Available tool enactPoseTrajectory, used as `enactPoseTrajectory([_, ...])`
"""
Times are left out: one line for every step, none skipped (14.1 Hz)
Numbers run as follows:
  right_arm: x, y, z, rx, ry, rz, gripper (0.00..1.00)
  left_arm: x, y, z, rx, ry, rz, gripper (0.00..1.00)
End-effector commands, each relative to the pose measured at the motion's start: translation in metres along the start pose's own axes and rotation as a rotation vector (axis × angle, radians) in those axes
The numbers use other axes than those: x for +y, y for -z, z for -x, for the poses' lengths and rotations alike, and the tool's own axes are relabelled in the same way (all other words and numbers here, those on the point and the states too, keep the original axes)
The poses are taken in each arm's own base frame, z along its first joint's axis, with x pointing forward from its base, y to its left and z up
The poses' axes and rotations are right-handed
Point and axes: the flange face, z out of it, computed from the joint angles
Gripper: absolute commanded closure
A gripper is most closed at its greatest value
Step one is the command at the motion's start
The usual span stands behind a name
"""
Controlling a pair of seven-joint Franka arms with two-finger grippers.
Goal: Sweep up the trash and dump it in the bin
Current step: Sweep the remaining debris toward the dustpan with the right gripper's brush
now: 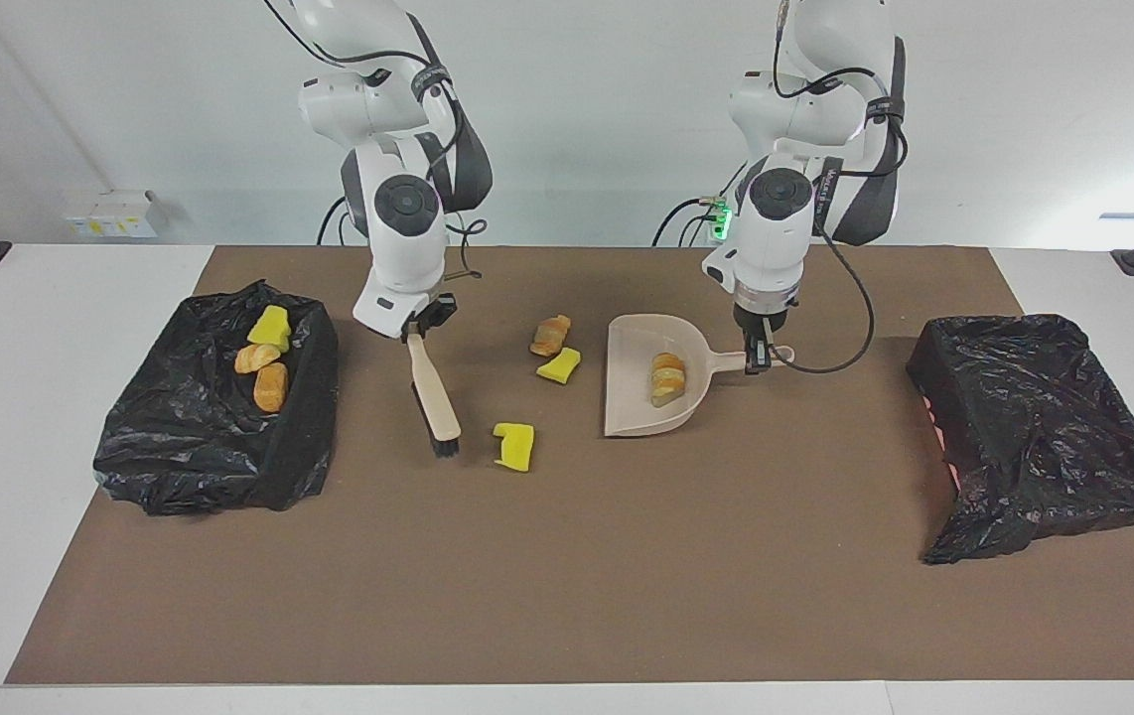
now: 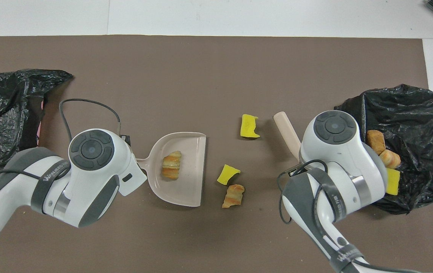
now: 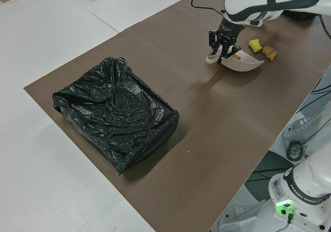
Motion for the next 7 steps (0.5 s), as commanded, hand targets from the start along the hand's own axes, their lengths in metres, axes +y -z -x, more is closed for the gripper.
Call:
enactPoseTrajectory([-0.038,-0.016,-0.013,-0.019,0.064,-0.017,1.00,0.041,-0.001,-0.006,-0.017,-0.040,0.000,1.00])
enactPoseTrajectory([-0.059,-0.023,-0.016,-0.028,0.071,-0.072,1.00,0.044,-0.001,-0.008,-0.018,-0.017,0.000,1.00])
enactPoseTrajectory([-0.081,-0.025,-0.016,-0.020,0.093,-0.100,1.00,0.049,-0.001,-0.016,-0.023,0.025,0.006,1.00])
enactPoseTrajectory([-0.093,-0.025,-0.014,-0.026,0.096,-0.131,1.00,0.058,0.003,-0.030,-0.024,0.043,-0.001,1.00])
enactPoseTrajectory([-0.103,-0.023,-0.011,-0.038,0.090,-0.181,1.00,0.065,0.002,-0.036,-0.026,0.089,0.002,1.00])
enactPoseTrajectory([-0.118,-0.021,-0.006,-0.044,0.084,-0.243,1.00,0.076,0.002,-0.042,-0.028,0.117,0.000,1.00])
enactPoseTrajectory([-0.136,-0.019,-0.002,-0.056,0.071,-0.311,1.00,0.084,0.002,-0.051,-0.031,0.143,0.000,1.00])
